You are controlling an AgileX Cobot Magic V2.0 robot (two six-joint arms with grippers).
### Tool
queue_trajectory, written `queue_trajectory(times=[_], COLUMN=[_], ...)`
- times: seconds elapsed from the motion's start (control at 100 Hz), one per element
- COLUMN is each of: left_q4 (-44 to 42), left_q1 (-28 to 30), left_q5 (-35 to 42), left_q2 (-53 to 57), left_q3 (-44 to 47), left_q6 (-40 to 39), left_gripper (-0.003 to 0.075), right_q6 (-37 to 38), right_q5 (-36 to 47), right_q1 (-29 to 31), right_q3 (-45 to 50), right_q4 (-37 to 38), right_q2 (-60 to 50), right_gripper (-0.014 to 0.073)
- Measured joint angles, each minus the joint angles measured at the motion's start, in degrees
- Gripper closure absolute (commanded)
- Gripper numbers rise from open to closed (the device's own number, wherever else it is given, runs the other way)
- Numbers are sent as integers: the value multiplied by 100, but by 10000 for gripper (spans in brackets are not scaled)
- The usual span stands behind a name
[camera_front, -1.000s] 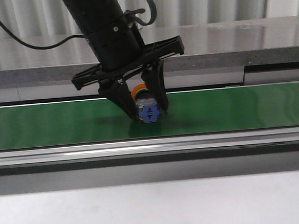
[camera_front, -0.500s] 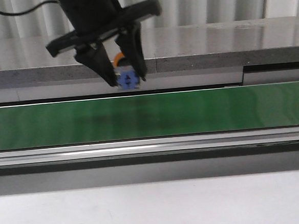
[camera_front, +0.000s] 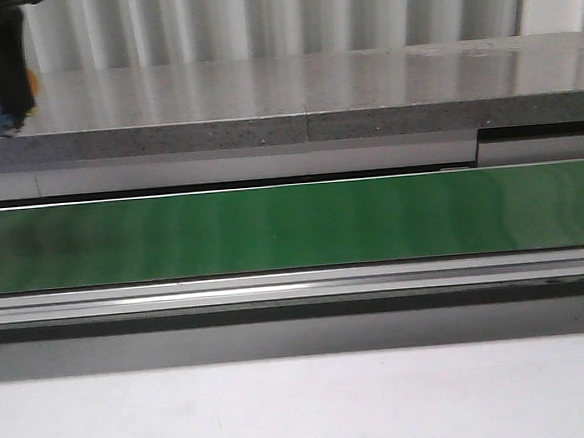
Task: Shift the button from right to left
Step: 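Carry the button with the left gripper over the blue tray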
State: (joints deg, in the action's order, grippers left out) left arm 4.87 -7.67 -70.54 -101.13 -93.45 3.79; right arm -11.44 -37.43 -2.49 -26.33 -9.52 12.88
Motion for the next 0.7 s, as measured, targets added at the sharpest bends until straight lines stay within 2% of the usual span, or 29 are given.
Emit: queue_trajectory(times=[0.15, 0.33, 0.7], left_q4=[-38, -58, -58], left_q1=[732, 1458, 2433], left_q5=[-22, -44, 155], left_q2=[0, 0, 13], left_q3=[0, 37, 616], left_q6=[285, 1036, 2088], left_gripper=[740, 740, 740], right_q6=[0, 0, 0], right_q5=[0, 0, 0], right_q1=[0, 0, 0], right_q3=[0, 0, 0], right_q4=[0, 0, 0], right_q2=[0, 0, 0], right_gripper=[659, 659, 659])
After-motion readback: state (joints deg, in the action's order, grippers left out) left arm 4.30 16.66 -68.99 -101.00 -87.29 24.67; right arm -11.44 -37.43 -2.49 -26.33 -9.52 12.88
